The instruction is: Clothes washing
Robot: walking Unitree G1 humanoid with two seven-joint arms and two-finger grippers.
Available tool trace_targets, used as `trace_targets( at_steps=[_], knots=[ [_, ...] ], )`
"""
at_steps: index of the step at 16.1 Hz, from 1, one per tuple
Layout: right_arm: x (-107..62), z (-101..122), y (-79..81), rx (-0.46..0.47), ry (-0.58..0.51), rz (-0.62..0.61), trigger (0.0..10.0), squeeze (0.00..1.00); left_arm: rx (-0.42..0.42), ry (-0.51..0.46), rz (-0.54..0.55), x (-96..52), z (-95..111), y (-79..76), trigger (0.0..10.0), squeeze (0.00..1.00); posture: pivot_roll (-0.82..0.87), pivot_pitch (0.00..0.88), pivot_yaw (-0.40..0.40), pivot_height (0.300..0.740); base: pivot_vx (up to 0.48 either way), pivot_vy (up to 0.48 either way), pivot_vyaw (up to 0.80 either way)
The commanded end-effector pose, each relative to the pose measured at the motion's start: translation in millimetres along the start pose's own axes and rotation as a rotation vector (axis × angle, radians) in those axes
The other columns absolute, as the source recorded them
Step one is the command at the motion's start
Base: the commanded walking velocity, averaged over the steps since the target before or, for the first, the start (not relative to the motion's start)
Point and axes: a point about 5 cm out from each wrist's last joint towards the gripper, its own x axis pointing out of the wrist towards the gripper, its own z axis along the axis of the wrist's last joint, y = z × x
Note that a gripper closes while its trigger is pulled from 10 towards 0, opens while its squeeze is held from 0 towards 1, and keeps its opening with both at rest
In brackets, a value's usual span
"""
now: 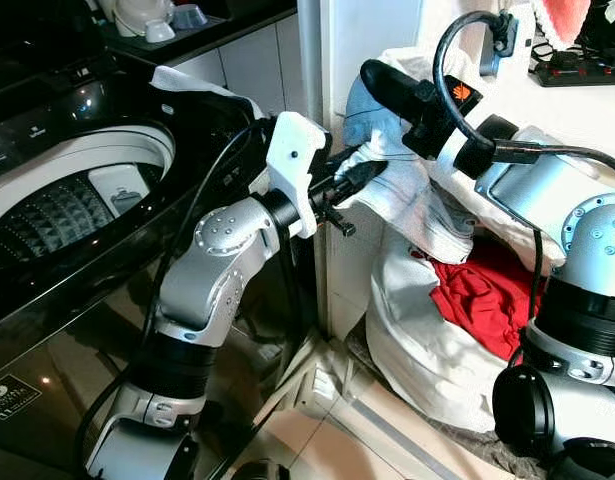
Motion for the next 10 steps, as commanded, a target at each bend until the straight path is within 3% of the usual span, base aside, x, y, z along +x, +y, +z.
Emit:
trace_targets(
  at_steps=[1, 4, 6, 7, 8, 10],
  knots=[
    [-0.3, 7, 15.0, -0.046, -0.036, 0.054, 10.0, 1.00, -0.001, 0.024, 0.036, -3.7, -4, 7.2, 0.0, 0.00, 0.00, 0.000, 0.084, 0.740, 0.000, 0.000, 0.00],
    [-5.1, 10, 10.3, -0.021, -0.065, 0.048, 10.0, 1.00, 0.010, 0.013, 0.094, -5.8, -1, 17.5, 0.0, 0.00, 0.00, 0.000, 0.083, 0.740, 0.000, 0.000, 0.00],
    [-9.5, 13, 7.1, -0.041, -0.078, 0.034, 10.0, 1.00, 0.026, 0.007, 0.131, -6.2, 2, 23.8, 0.0, 0.00, 0.01, 0.000, 0.075, 0.740, 0.000, 0.000, 0.00],
    [-16.6, 18, 1.9, -0.099, -0.092, -0.001, 10.0, 1.00, 0.046, 0.000, 0.175, -7.8, 6, 32.1, 0.0, 0.00, 0.01, 0.000, 0.073, 0.740, 0.000, 0.000, 0.00],
    [-32.7, 26, -2.2, -0.182, -0.115, -0.009, 10.0, 0.00, 0.066, -0.007, 0.238, -11.9, 12, 44.3, 0.0, 0.00, 0.00, 0.000, 0.081, 0.740, 0.000, 0.000, 0.00],
    [-56.6, 33, -3.7, -0.274, -0.105, 0.006, 10.0, 0.00, 0.150, 0.031, 0.271, -16.5, 17, 57.3, 0.0, 0.00, -0.01, 0.000, 0.102, 0.740, 0.000, 0.000, 0.00]
  ],
)
